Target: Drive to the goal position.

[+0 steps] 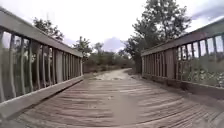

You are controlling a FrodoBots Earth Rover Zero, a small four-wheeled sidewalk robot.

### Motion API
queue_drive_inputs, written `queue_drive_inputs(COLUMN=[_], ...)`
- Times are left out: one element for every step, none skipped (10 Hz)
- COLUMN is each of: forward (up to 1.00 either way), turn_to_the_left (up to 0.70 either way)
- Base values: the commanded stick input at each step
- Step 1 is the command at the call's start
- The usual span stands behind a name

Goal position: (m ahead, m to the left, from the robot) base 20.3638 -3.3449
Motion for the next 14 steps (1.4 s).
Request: queue_drive_inputs(forward=[0.70, 0.70, 0.70, 0.70, 0.70, 0.70, 0.70, 0.70, 0.70, 0.70, 0.70, 0.70, 0.70, 0.70], turn_to_the_left=[0.00, 0.00, 0.00, 0.00, 0.00, 0.00, 0.00, 0.00, 0.00, 0.00, 0.00, 0.00, 0.00, 0.00])
